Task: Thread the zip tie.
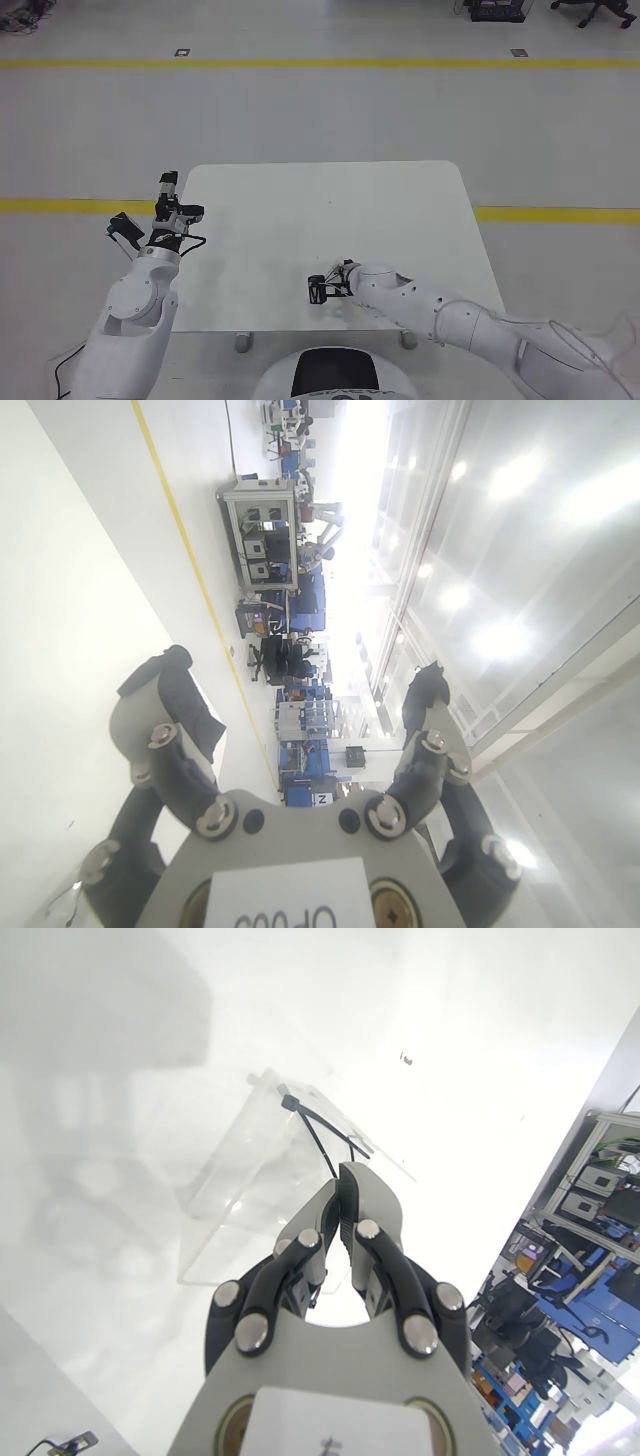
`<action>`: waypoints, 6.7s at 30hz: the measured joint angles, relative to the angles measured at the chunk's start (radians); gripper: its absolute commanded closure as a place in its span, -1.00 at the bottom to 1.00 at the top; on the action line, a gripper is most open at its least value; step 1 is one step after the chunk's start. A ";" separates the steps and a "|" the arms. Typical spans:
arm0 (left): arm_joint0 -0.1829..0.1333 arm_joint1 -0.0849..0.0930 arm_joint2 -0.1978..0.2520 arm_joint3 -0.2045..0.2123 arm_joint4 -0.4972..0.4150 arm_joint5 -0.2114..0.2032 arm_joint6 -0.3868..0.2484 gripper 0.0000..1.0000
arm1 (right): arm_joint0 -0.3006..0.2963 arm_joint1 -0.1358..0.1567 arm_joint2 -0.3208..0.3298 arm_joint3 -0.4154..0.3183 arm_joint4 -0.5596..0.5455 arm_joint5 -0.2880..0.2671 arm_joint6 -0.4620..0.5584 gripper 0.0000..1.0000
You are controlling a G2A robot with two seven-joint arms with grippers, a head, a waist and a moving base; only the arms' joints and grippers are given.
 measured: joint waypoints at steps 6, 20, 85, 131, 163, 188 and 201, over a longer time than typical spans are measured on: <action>0.000 0.000 0.000 0.000 0.000 0.000 0.000 -1.00 | 0.004 -0.005 -0.001 -0.001 0.000 0.000 0.022 1.00; 0.000 0.000 0.000 0.000 0.000 0.000 0.000 -1.00 | 0.007 -0.033 -0.001 0.059 0.000 -0.017 0.007 1.00; 0.000 0.000 0.000 0.000 0.000 0.000 0.000 -1.00 | -0.077 0.063 0.107 -0.135 0.000 -0.014 0.036 1.00; 0.000 0.000 0.000 0.000 0.000 0.000 0.000 -1.00 | -0.237 0.168 0.438 -0.112 0.246 -0.024 -0.153 0.50; 0.000 0.000 0.000 0.000 0.000 0.000 0.000 -1.00 | -0.034 0.112 0.188 0.080 0.384 -0.024 -0.179 1.00; 0.000 0.000 0.000 0.000 0.000 0.000 0.000 -1.00 | -0.062 0.145 0.215 -0.012 0.342 -0.024 -0.088 -1.00; 0.000 0.000 0.000 0.000 0.000 0.000 0.000 -1.00 | -0.141 0.188 0.272 -0.215 0.253 -0.025 -0.041 0.02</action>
